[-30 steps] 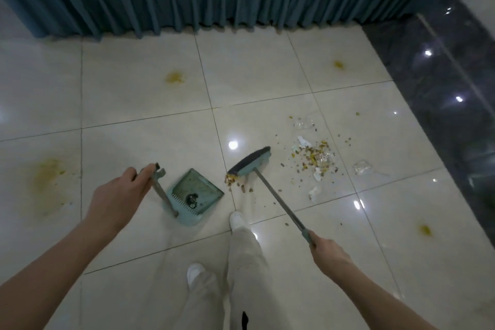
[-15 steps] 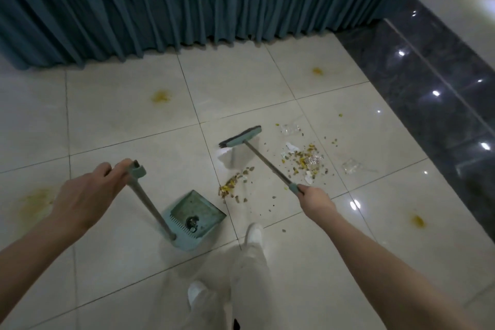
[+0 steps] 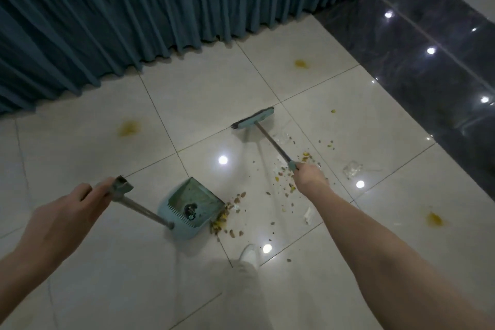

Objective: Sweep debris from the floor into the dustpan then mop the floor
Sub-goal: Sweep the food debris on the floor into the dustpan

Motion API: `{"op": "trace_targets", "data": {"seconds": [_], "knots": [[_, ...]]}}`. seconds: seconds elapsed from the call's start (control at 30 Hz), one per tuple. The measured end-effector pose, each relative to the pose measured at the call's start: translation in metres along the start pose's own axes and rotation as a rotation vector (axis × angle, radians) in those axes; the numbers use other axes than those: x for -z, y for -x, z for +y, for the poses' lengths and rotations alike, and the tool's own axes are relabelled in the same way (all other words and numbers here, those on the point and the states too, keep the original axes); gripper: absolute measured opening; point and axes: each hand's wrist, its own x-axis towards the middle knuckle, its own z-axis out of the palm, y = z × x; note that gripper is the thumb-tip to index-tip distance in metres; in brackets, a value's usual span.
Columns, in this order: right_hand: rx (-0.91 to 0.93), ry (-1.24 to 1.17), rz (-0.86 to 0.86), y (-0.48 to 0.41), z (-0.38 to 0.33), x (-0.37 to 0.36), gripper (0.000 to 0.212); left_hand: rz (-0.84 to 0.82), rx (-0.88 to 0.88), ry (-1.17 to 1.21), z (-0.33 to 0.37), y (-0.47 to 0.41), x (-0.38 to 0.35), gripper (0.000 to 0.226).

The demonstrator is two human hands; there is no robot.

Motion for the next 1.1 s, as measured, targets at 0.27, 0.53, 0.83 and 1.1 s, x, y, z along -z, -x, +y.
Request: {"op": "trace_targets", "data": {"seconds": [0.27,0.53,0.83,1.1], "knots": [[-0.179,-0.142,-0.151,-0.004,-0.019,-0.034,0.042,-0.019,-0.087,-0.018,-0.005,-0.091,-0.003,0.034],[-0.292,-0.204,-0.185,0.092,-0.053,-0.085,0.045,0.008,-0.285,0.096,-0.045,-0.136,-0.011,0.032],[-0.451,-0.243,-0.236,0.240,-0.111,-0.162,0.042,-0.136,-0.361,0.028,-0.089,-0.137,0.008,0.038],[-0.541,-0.302,-0.131,0.277,-0.108,-0.148,0.036,-0.097,-0.403,0.031,-0.115,-0.172,0.024,0.031]]}}
